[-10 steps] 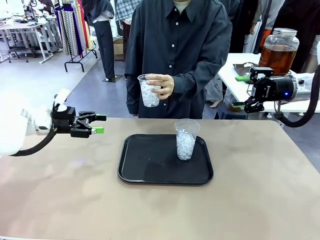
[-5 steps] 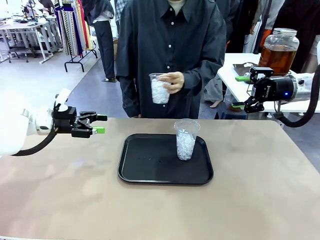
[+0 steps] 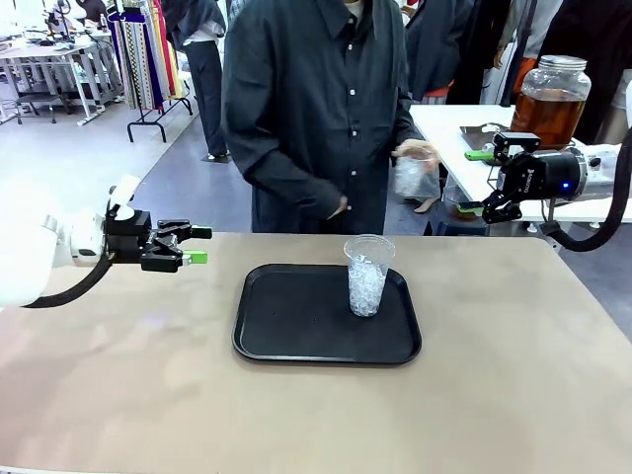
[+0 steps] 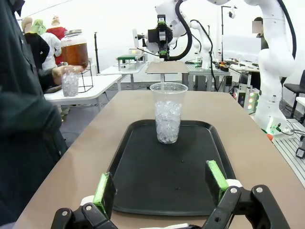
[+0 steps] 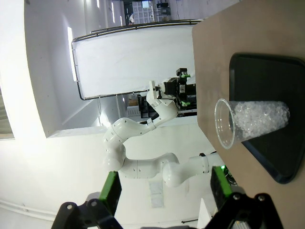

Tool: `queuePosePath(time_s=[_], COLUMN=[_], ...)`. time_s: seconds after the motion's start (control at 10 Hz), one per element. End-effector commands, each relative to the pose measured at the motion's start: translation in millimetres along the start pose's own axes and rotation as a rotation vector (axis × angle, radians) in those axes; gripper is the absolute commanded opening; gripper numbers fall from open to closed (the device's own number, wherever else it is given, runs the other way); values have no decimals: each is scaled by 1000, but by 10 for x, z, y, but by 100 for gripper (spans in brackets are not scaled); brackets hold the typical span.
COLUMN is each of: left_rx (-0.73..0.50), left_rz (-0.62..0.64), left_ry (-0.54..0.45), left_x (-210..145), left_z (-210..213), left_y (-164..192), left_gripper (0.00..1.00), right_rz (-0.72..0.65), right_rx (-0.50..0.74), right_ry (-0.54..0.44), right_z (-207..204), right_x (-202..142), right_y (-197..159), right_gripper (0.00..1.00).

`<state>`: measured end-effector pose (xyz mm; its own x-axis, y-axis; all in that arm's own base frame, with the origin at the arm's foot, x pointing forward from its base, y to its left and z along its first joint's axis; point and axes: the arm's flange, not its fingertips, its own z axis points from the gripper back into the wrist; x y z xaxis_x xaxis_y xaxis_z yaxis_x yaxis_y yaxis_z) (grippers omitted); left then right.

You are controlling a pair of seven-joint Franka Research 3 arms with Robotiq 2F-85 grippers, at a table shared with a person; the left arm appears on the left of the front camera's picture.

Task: Pour the drink into the iced cup.
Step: Pick up the iced cup indicated by the human and present it to them.

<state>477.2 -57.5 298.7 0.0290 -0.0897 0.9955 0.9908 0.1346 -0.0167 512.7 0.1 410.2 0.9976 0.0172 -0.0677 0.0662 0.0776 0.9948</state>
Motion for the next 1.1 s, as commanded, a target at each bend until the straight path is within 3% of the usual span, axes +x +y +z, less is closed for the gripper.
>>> queuePosePath(time_s=[0.0,1.0], left_rx=[1,1], left_rz=[-1,-1], left_ry=[5,5], left_x=[14,14], left_z=[-13,-13], left_y=[9,9], left_gripper=[100,100], right_rz=[3,3], right_rx=[-1,-1], right_ry=[-3,-3], right_z=[-4,-4], right_x=[1,1], right_y=[17,17], right_gripper=[100,100])
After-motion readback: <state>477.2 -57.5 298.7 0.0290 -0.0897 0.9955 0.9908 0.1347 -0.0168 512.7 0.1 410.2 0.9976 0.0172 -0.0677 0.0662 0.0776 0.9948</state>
